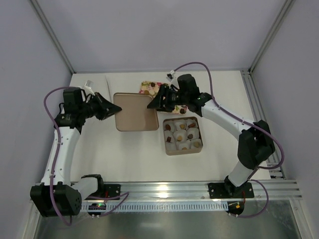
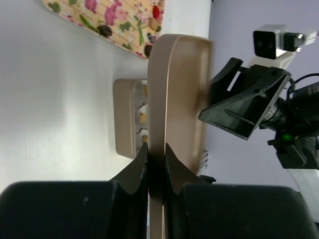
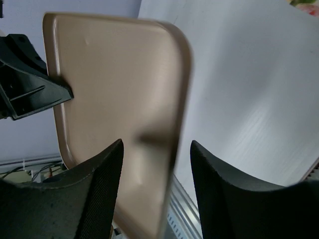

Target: Pack the chocolate

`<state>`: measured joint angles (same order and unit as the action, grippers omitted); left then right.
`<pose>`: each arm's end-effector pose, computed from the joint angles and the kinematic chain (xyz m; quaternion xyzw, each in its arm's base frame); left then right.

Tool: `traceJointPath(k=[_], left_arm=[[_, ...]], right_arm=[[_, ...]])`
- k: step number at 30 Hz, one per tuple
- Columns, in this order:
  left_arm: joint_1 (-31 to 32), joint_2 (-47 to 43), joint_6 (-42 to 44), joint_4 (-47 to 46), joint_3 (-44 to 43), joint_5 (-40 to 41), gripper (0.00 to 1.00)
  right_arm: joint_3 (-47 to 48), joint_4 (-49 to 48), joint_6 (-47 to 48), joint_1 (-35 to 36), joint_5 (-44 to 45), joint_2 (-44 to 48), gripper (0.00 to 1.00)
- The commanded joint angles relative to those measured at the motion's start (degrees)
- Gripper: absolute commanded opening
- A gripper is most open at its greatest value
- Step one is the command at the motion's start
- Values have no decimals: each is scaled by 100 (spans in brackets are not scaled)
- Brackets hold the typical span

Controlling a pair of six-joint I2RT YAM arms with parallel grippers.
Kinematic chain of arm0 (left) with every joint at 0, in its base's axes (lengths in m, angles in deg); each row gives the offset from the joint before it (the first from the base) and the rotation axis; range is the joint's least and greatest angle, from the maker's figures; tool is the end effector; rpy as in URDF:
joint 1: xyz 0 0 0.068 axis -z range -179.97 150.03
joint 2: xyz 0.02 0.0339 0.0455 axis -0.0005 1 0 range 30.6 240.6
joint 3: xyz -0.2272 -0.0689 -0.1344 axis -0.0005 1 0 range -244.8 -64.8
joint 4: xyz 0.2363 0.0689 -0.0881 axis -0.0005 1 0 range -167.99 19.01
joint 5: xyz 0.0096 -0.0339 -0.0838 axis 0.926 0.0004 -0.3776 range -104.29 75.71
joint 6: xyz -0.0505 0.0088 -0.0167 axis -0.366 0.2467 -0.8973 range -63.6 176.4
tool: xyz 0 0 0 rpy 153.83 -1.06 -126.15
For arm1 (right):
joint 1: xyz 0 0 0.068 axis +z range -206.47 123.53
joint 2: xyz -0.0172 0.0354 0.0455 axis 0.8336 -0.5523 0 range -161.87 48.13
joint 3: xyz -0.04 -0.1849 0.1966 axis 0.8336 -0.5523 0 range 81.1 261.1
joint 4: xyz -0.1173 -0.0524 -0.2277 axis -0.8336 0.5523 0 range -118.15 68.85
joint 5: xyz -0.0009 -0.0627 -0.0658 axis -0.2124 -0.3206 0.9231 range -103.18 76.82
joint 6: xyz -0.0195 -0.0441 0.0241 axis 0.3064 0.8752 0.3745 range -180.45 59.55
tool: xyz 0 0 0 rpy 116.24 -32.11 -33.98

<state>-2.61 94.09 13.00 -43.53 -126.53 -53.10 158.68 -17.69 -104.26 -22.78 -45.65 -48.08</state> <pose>0.2318 -0.0117 0.3421 -0.1906 0.8330 -0.4263 0.2968 0.3144 0.2327 0.3039 -0.0681 0.8369 0.4926 0.2286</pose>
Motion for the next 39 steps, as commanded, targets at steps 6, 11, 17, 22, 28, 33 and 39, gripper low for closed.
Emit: traceJointPath(k=[6, 11, 17, 22, 28, 33, 39], left_arm=[[53, -310, -986, -1134, 21, -777, 0], [52, -284, -1022, -1213, 39, -961, 0], [70, -214, -943, -1301, 249, -1111, 0], [210, -170, -793, -1310, 285, -1112, 3], [413, -64, -223, -907, 13, -814, 43], [421, 146, 1042, 445, -953, 3, 72], [2023, -11, 2238, 965, -1999, 2338, 77]], right_arm=[[-612, -1598, -988, 76, -954, 523, 61], [-920, -2117, -1331, 15, -1060, 691, 61], [-1236, -2847, -1859, -91, -1200, 849, 35], [-1395, -2883, -1903, -126, -1165, 989, 5], [-1693, -2989, -2149, -319, -1156, 1358, 4], [-1843, -2225, -1983, -793, -1113, 1850, 4], [-1589, -757, -1473, -1251, -1060, 2018, 4]])
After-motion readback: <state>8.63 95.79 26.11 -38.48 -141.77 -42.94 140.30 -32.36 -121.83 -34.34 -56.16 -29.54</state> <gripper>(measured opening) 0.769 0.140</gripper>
